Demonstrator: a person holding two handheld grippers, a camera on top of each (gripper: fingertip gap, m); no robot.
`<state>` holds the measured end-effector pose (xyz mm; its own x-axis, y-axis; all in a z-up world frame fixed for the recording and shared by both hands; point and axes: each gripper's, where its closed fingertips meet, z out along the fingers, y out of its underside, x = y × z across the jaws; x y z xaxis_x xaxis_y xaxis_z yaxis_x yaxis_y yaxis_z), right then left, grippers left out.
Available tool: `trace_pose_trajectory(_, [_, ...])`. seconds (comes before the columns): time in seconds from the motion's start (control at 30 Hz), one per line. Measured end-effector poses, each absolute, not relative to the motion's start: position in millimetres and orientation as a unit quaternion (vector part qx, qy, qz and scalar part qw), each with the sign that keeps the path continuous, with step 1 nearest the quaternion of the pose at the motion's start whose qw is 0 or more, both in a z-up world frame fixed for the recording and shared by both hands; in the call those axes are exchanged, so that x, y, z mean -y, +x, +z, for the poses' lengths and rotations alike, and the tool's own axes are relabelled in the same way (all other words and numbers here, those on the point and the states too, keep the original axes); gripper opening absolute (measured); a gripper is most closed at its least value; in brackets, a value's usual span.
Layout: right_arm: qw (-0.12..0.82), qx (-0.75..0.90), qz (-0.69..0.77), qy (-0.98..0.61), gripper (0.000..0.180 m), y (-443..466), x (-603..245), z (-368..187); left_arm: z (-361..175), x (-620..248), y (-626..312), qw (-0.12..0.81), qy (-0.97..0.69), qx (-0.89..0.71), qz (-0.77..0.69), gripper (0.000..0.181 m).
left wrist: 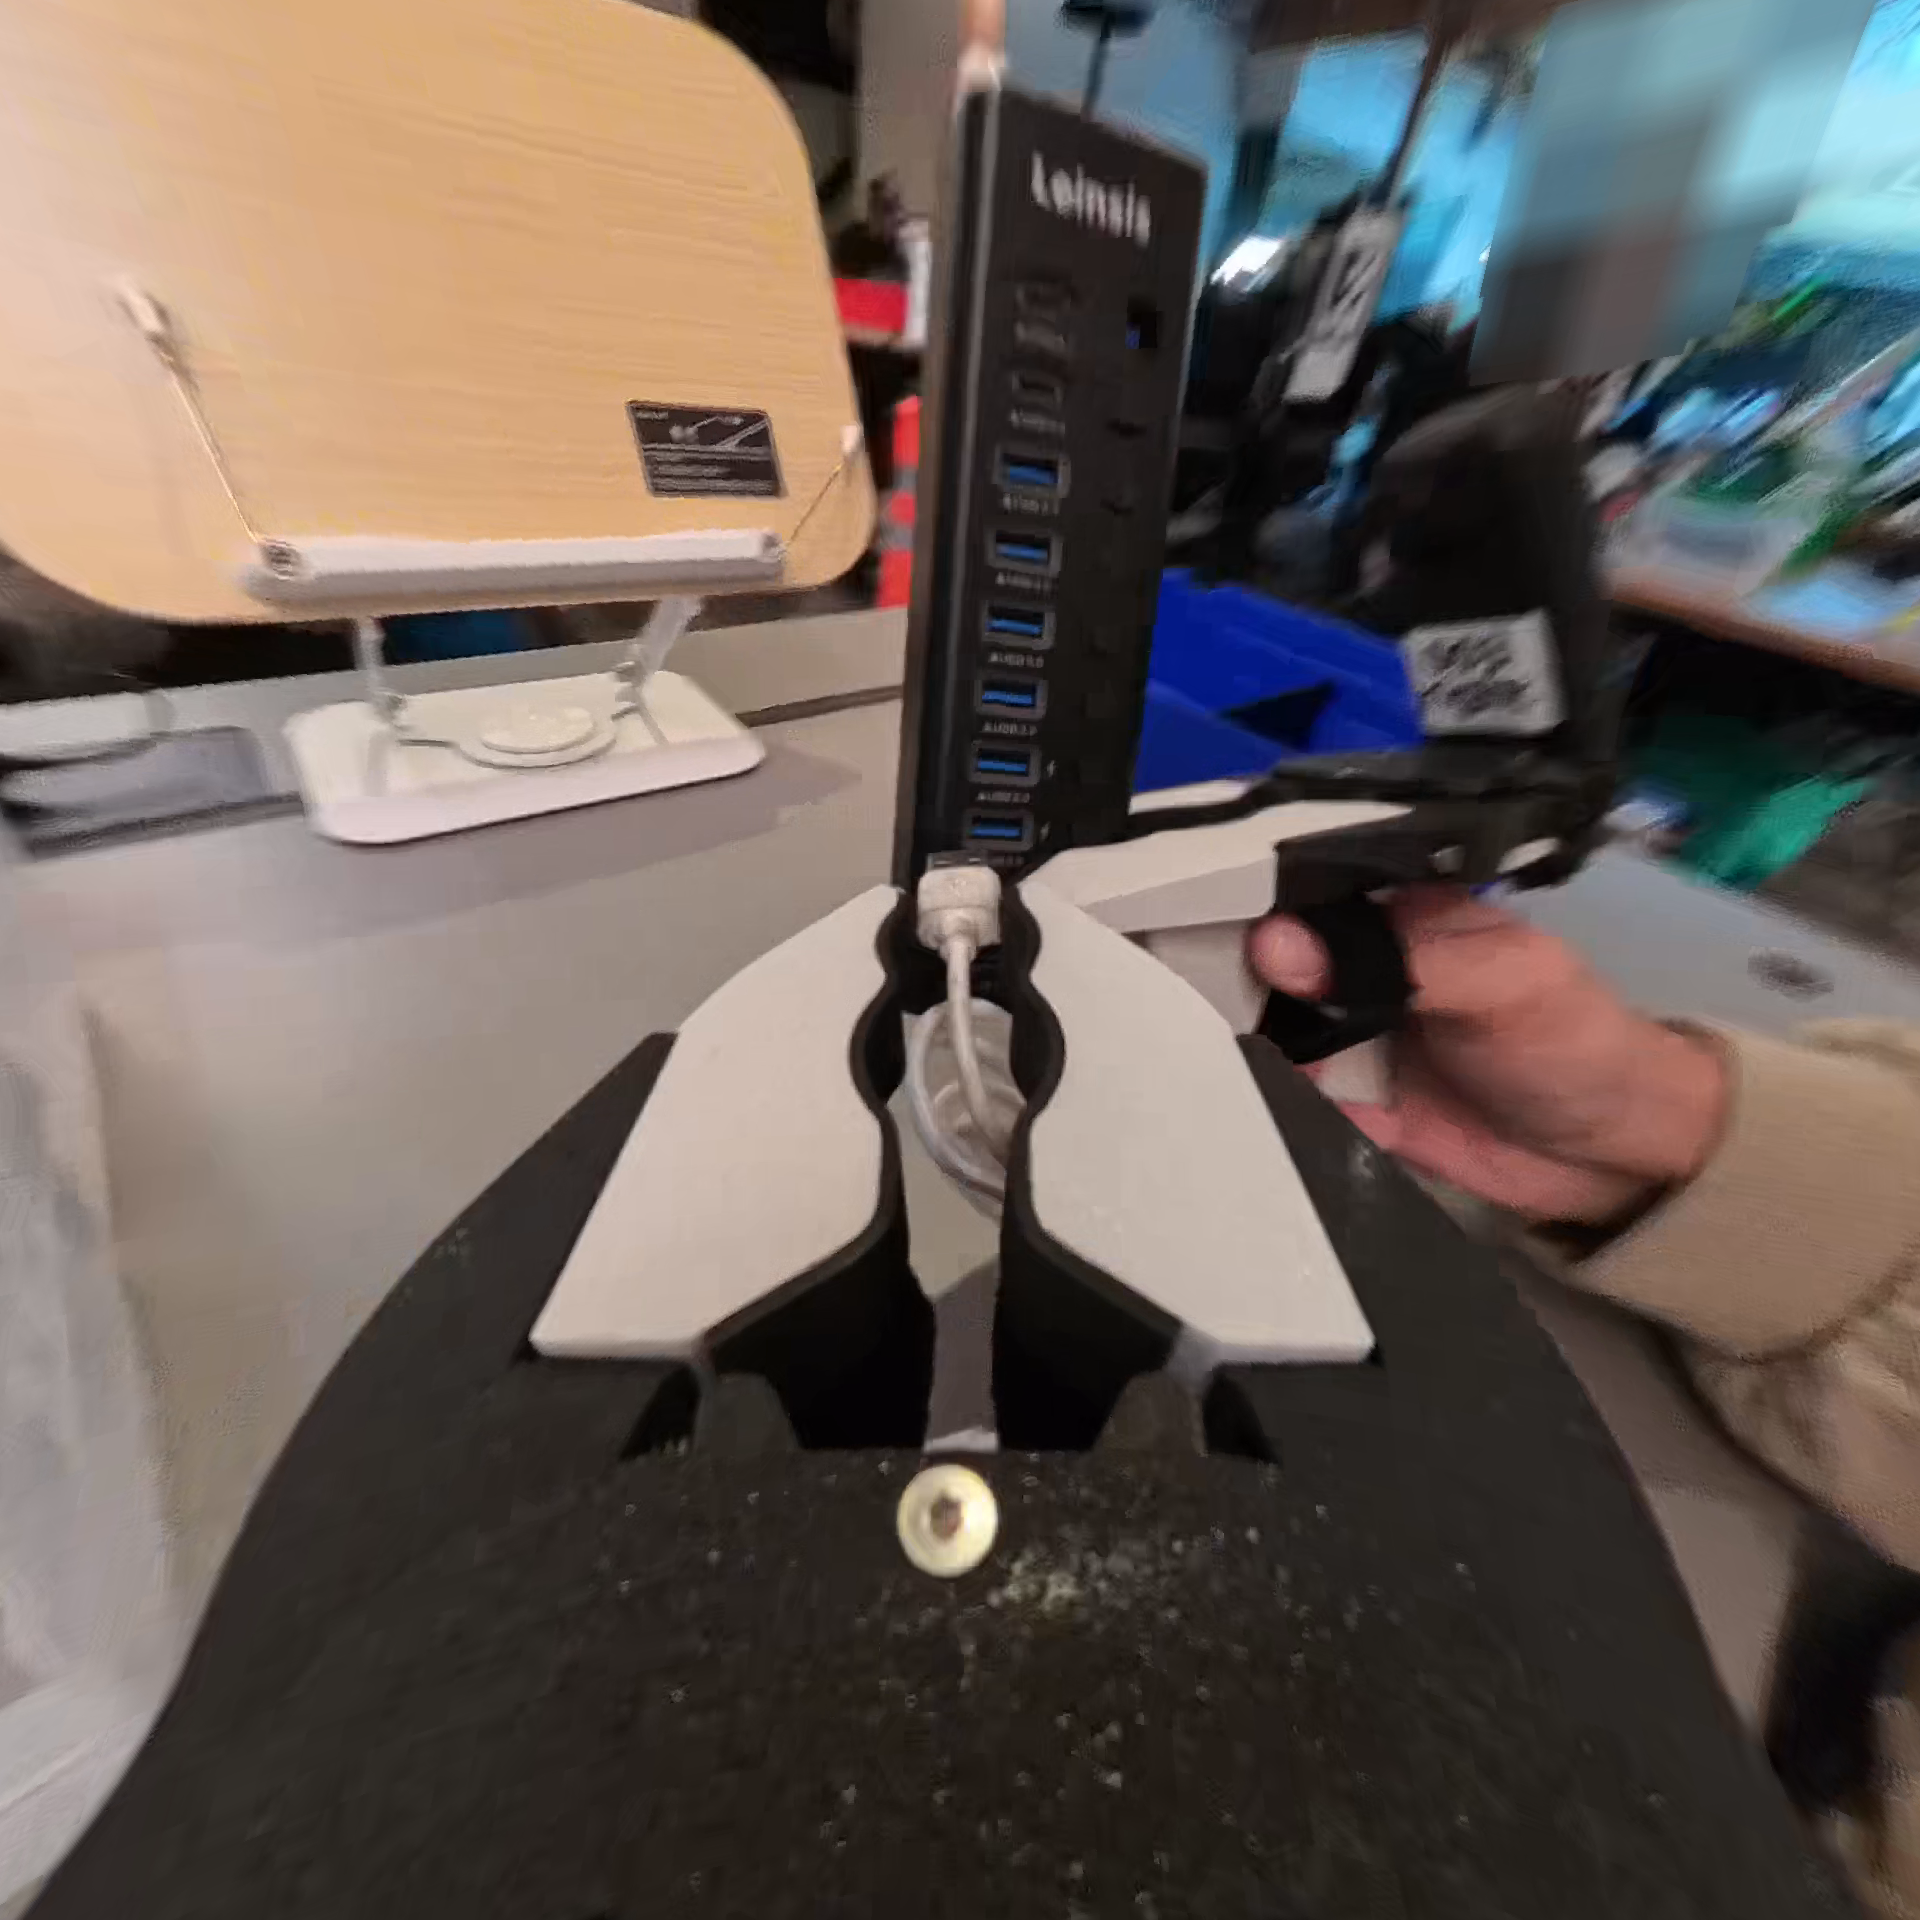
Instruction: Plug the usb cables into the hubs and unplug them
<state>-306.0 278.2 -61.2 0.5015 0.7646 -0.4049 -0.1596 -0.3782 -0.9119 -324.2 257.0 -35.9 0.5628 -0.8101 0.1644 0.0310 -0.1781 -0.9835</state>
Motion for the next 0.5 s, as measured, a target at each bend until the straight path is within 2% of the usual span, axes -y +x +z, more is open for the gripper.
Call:
trace_pose_trajectory(0.2, [0.520,0.225,0.452,-0.689,0.026,-300.0,-277.6,-54.4,22.3,-214.4,-359.5,0.455,-0.456,-0.224,-0.732,0.015])
trace_pose_trajectory(0.33, [0.525,0.249,0.363,-0.728,0.026,-293.5,-286.1,-68.2,33.7,-203.1,-373.8,0.439,-0.400,-0.232,-0.770,0.015])
trace_pose_trajectory(0.5, [0.487,0.276,0.173,-0.811,0.026,-258.3,-306.7,-106.3,33.0,-197.2,-370.4,0.435,-0.406,-0.253,-0.763,0.015])
